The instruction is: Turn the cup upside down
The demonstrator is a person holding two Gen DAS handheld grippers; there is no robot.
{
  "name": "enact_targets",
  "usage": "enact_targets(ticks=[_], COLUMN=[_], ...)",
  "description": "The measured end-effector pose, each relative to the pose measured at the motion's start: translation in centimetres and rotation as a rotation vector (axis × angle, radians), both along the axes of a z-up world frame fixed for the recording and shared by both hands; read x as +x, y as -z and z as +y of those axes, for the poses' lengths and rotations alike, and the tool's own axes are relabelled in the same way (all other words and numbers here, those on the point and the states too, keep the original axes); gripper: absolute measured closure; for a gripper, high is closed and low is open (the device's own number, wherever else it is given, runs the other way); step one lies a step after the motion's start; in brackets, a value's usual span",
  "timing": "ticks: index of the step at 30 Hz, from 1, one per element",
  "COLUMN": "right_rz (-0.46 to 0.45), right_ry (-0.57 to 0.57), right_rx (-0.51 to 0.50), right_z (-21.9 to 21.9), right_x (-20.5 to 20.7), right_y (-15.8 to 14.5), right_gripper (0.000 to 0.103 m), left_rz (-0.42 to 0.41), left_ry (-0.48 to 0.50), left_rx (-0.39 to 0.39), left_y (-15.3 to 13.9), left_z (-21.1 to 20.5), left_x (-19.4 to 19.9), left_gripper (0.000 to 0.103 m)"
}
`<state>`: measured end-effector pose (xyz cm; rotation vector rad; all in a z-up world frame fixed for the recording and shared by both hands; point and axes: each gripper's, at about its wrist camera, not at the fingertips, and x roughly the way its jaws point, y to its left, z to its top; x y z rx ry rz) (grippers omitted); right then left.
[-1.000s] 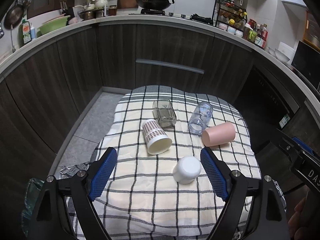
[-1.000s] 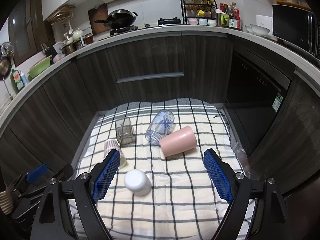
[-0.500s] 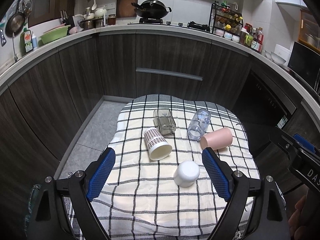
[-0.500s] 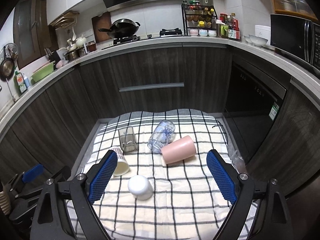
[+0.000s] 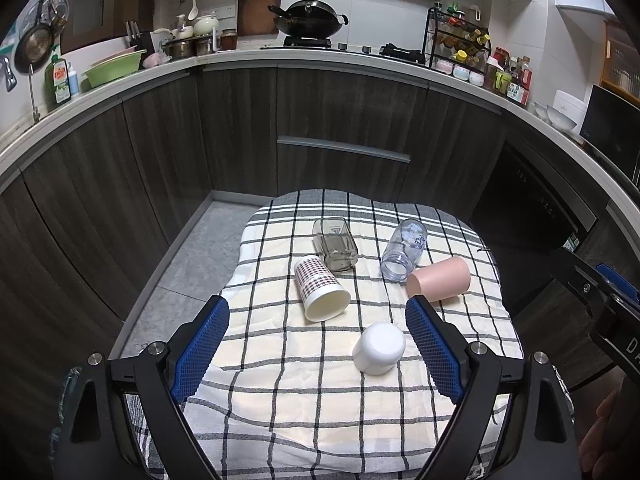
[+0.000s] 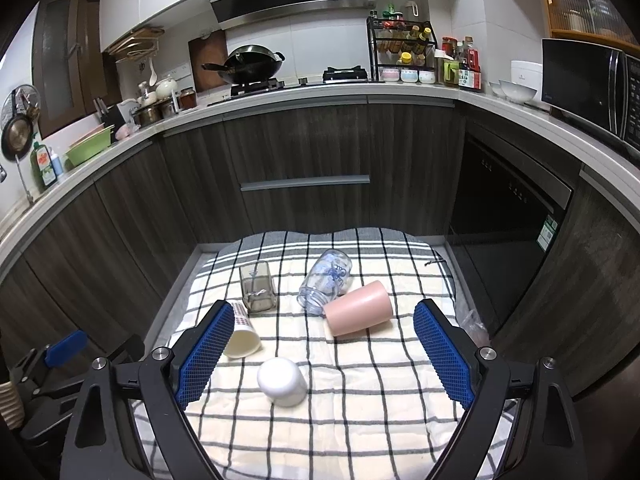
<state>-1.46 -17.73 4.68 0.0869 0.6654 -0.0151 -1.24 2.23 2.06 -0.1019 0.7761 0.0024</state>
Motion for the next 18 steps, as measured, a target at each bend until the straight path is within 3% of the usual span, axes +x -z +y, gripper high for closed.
enact_targets(ticks=[18], right_rz=[-0.002], right_ry=[0.0], right_rx=[0.002], right_z=[-0.01], right_x=[-0.17], right_y=[-0.01], right_gripper=[0.011], left_rz=[0.006], left_ry=[0.009], left_rx=[-0.002], left_y=[0.08], left_z=[0.01], left_x=[0.07], left_gripper=[0.013])
